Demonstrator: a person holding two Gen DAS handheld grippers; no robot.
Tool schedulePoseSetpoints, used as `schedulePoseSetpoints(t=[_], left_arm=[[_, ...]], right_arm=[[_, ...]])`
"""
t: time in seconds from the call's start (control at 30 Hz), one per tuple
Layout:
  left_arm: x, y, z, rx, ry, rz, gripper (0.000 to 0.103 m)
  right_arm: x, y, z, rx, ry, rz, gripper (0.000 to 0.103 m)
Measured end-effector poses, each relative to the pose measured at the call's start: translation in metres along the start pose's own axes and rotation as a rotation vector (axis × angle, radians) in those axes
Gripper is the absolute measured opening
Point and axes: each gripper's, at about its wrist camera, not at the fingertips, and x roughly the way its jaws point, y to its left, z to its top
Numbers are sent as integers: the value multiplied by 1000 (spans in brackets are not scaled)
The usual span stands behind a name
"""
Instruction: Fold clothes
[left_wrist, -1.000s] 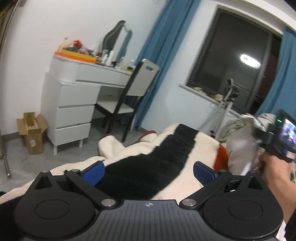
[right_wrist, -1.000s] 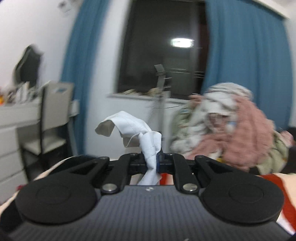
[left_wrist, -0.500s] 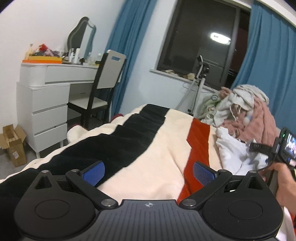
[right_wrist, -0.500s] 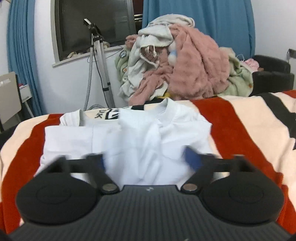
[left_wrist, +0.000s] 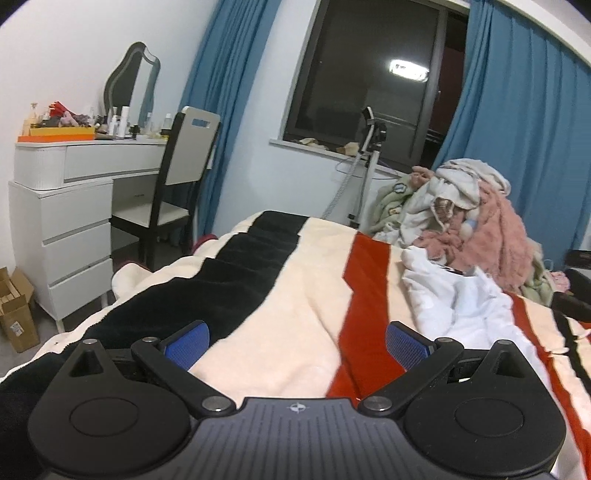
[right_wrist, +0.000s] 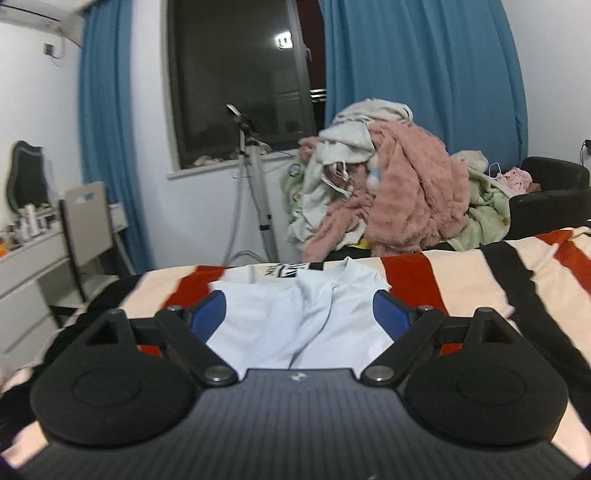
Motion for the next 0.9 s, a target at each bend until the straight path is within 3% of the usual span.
schedulePoseSetpoints(t=[0.17,0.23,0.33,0.47,0.6,0.7,0.8,0.87,0.9], left_arm=[[-24,1,4,-18,61,-90,103],[-28,11,5,-81,146,-142,103],[-31,27,2,-158,250,-149,102],[-30,48,-7,-258,358,-152,96],[-27,61,-20,-308,445,-99,87],[-23,65,-38,-312,551,-59,74],[-24,64,-44,-280,568,-7,45],[-30,58,-44,-230,550,9,18],[-34,56,-43,-216,540,-2,12]], right_arm=[[-116,1,-21,32,-12,28,88],[-159,-2,-39,47,-12,27,88],[-216,-11,-71,70,-2,18,88],[-249,-27,-99,123,61,-44,88],[-254,-46,-97,238,50,-52,88],[-249,-53,-98,279,64,-58,88],[-243,-57,-102,307,99,-57,88],[-243,-60,-103,322,107,-52,88],[-245,-62,-103,329,106,-48,88]])
